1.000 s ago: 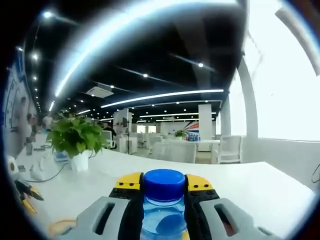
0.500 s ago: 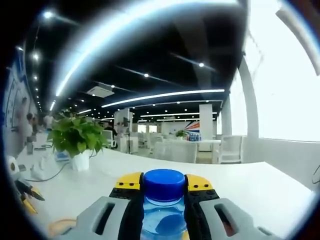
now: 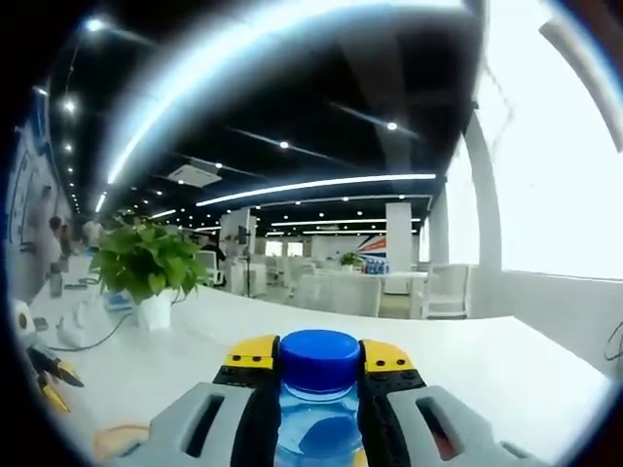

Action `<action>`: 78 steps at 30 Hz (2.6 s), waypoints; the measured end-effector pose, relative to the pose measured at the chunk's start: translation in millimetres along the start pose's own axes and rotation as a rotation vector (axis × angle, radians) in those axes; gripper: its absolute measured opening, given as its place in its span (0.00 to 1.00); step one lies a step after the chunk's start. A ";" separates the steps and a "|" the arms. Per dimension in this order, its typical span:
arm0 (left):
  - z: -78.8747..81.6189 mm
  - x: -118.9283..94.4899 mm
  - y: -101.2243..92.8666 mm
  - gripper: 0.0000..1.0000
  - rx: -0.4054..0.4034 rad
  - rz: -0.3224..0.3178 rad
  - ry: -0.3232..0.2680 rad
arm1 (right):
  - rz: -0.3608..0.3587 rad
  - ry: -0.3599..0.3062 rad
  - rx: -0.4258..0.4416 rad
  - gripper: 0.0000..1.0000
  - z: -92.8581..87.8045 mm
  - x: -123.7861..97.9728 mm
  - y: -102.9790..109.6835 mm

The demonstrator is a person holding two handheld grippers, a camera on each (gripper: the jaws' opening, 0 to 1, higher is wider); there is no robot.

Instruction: Open the cover put in the Mizone put the cover back on

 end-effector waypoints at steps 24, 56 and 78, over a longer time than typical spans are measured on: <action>0.2 -0.3 0.7 0.31 -0.002 0.002 0.001 | 0.055 -0.010 0.016 0.23 5.2 1.8 9.7; 0.6 -0.3 0.9 0.31 -0.017 -0.001 -0.006 | 0.192 -0.077 0.009 0.23 53.3 -2.9 25.4; -2.8 0.8 4.0 0.31 -0.030 0.008 0.003 | 0.379 -0.091 0.007 0.23 55.9 -33.3 131.6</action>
Point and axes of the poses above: the point that each gripper's makers call its tool centre point, and the gripper's own axes: x roughly forward along the fingers, y roughly to its left, z roughly out of its top, the point moved 6 cm from there along -x, roughly backward along the fingers, and after that the axes turned 8 degrees about y, right-handed, at the moved point
